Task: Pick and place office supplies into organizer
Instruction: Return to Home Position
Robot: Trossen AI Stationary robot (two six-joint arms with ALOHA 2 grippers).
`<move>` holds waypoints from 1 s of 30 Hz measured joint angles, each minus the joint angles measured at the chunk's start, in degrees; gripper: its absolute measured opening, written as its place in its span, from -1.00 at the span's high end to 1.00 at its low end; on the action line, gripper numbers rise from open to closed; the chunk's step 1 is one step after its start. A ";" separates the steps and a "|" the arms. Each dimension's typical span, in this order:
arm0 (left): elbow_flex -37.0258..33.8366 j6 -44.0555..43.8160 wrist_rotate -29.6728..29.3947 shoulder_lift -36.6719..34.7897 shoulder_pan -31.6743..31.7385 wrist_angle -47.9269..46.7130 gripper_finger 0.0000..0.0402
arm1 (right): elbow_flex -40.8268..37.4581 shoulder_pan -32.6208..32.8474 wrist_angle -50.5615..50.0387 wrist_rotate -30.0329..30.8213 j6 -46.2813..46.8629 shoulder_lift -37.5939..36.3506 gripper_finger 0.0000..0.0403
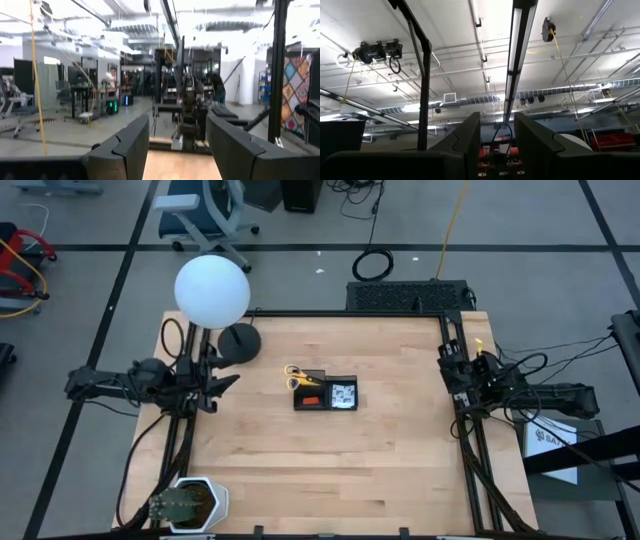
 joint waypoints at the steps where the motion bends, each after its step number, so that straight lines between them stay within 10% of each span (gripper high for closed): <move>1: -1.09 -0.03 0.00 -0.39 0.00 1.80 0.00 | -0.04 0.00 -0.01 0.00 -0.01 0.00 0.46; 11: -12.03 0.40 -0.75 -2.85 0.02 16.52 0.00 | -0.10 0.00 -0.60 0.11 -0.10 0.02 0.46; 30: -11.95 0.87 -4.00 -2.88 0.04 7.40 0.00 | -0.12 -0.02 -22.62 0.31 -8.27 0.04 0.46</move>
